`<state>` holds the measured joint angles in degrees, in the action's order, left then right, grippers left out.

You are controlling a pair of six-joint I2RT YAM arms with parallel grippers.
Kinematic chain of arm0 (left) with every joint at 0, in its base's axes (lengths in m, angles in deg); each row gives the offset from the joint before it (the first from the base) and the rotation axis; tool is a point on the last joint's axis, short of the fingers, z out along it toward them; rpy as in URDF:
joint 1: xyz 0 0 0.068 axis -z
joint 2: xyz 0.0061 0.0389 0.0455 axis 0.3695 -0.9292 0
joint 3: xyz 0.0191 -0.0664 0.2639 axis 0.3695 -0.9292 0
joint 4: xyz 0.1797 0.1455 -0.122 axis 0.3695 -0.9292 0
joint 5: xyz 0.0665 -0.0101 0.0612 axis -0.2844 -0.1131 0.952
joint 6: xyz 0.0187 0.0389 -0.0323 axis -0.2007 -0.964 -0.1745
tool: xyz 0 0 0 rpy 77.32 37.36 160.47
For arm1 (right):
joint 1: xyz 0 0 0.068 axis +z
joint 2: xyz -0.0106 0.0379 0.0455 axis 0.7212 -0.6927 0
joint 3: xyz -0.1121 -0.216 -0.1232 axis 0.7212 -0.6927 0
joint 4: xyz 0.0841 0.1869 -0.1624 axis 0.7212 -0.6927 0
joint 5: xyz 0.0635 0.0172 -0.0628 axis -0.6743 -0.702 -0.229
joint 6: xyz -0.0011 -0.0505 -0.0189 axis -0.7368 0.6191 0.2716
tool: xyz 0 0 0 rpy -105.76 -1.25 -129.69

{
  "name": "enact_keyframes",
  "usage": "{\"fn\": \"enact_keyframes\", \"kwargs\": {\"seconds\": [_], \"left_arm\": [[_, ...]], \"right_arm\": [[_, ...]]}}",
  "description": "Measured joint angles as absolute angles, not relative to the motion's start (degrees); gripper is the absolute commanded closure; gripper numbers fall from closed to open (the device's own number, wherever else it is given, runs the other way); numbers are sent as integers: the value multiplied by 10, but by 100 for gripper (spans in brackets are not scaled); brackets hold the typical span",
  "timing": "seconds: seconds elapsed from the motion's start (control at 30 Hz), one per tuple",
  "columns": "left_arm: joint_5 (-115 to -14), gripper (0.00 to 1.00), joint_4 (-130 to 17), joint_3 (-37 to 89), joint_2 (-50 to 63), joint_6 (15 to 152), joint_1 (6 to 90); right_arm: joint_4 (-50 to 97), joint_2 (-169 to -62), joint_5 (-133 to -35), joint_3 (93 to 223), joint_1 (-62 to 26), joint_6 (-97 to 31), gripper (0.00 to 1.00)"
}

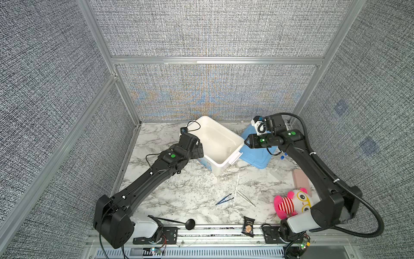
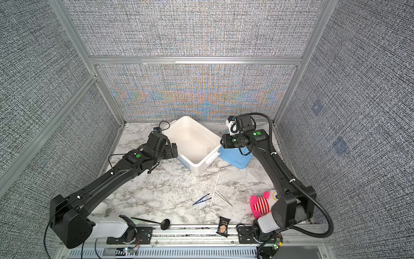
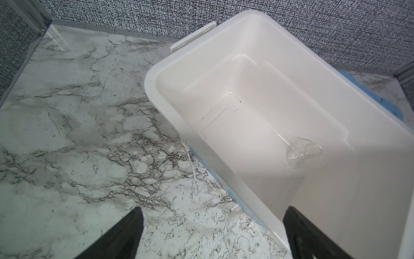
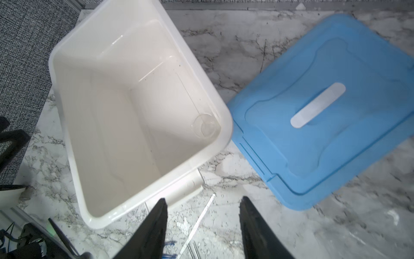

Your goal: Organize the chemistry lab equipment

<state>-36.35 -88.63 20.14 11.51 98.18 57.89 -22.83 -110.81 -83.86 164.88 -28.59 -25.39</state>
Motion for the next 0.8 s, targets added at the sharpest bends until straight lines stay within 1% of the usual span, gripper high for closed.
{"fn": "enact_keyframes", "kwargs": {"seconds": [0.03,0.07,0.1,0.17,0.33,0.47,0.63,0.73,0.8], "left_arm": [[-360,1,-878,198,115,980,579],[-357,1,-868,194,115,978,579],[-355,1,-854,188,116,976,579],[-350,1,-832,177,119,970,579],[-333,1,-783,155,141,959,579],[-316,1,-765,133,169,961,579],[-307,1,-763,115,197,973,579],[-308,1,-773,112,205,983,579],[-311,1,-777,106,216,985,579]], "right_arm": [[-241,-1090,-829,1631,-286,-265,57],[-250,-1075,-819,1616,-285,-274,61],[-266,-1057,-798,1601,-280,-292,62],[-295,-1028,-765,1577,-256,-332,63],[-333,-970,-721,1502,-156,-460,62],[-339,-949,-710,1430,-80,-574,62],[-278,-927,-730,1322,3,-783,62],[-224,-927,-725,1273,27,-898,64],[-204,-945,-723,1263,27,-937,68]]}}
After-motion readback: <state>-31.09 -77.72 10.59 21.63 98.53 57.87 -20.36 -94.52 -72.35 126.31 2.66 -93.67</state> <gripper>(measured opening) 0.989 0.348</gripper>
